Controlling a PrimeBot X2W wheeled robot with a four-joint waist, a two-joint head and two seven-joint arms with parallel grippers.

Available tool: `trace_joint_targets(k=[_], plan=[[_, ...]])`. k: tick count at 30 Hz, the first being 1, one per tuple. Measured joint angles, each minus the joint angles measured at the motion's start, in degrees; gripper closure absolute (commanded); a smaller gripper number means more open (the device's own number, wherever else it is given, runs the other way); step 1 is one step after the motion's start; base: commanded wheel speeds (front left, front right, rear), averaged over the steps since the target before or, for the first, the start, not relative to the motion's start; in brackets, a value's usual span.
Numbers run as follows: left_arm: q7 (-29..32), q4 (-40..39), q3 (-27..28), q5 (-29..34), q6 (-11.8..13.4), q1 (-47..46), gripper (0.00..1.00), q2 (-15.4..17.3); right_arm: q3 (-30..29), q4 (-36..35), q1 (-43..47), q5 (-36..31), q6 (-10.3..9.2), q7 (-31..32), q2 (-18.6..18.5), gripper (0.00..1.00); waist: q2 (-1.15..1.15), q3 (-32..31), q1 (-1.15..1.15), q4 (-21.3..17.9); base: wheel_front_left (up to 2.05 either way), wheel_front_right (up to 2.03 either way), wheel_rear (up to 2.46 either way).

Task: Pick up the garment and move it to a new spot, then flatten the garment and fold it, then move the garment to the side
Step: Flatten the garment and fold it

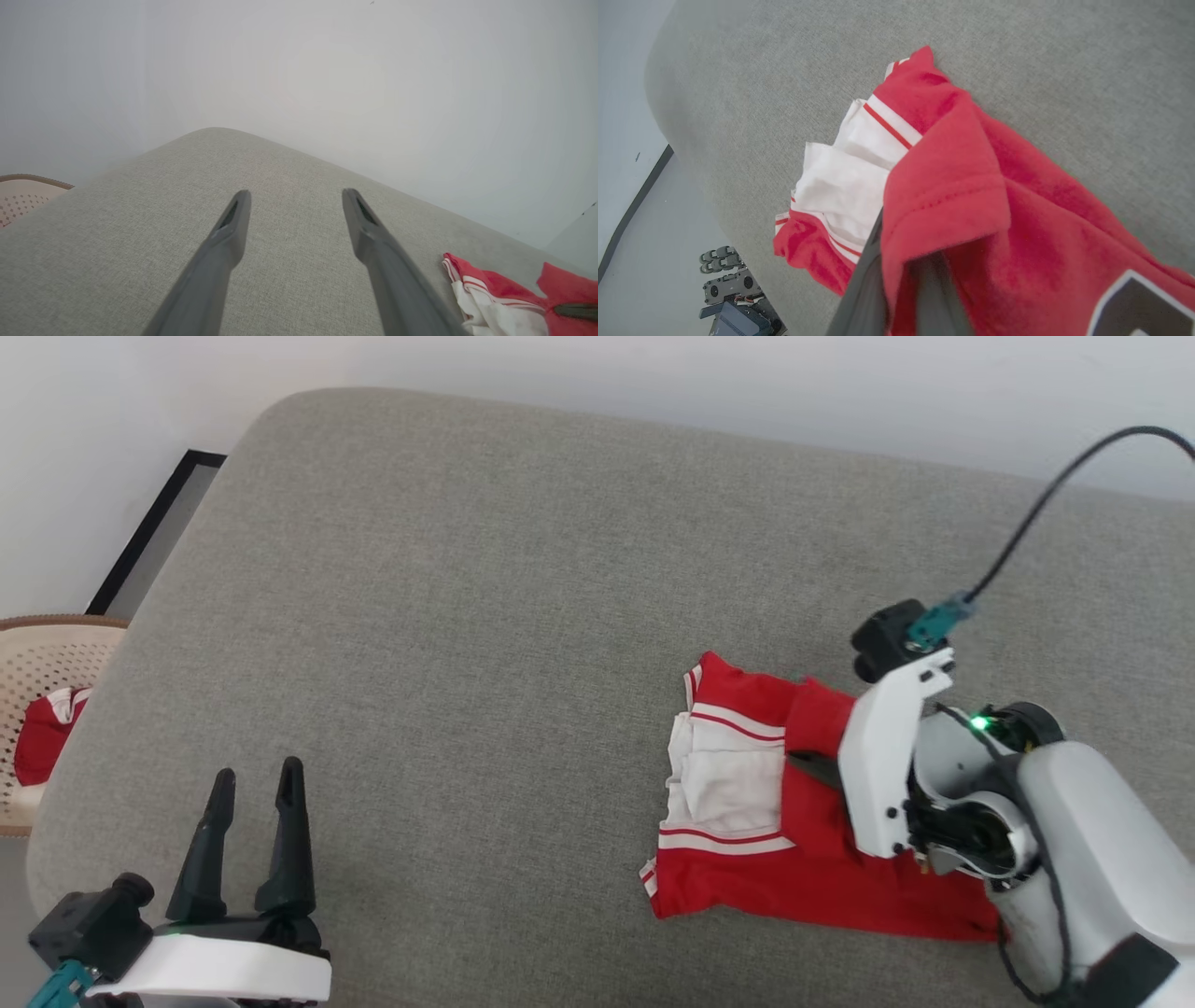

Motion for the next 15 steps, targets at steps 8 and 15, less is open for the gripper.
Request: trace_joint_targets(k=[8,15], plan=[[0.0,0.2,0.1,-0.2,0.0,-0.6,0.0,-0.3,4.1,4.3,-3.7,2.3,0.0,-3.1,0.5,0.0,0.0,0.4,0.0,0.1,0.0,0.0,0.0],[0.0,-0.5,1.0,-0.4,0.0,-0.5,0.0,0.0,4.8,2.3,-5.0,5.4,0.0,-4.4,-0.6,0.0,0.0,0.3,0.0,-1.8,0.0,0.0,0.0]])
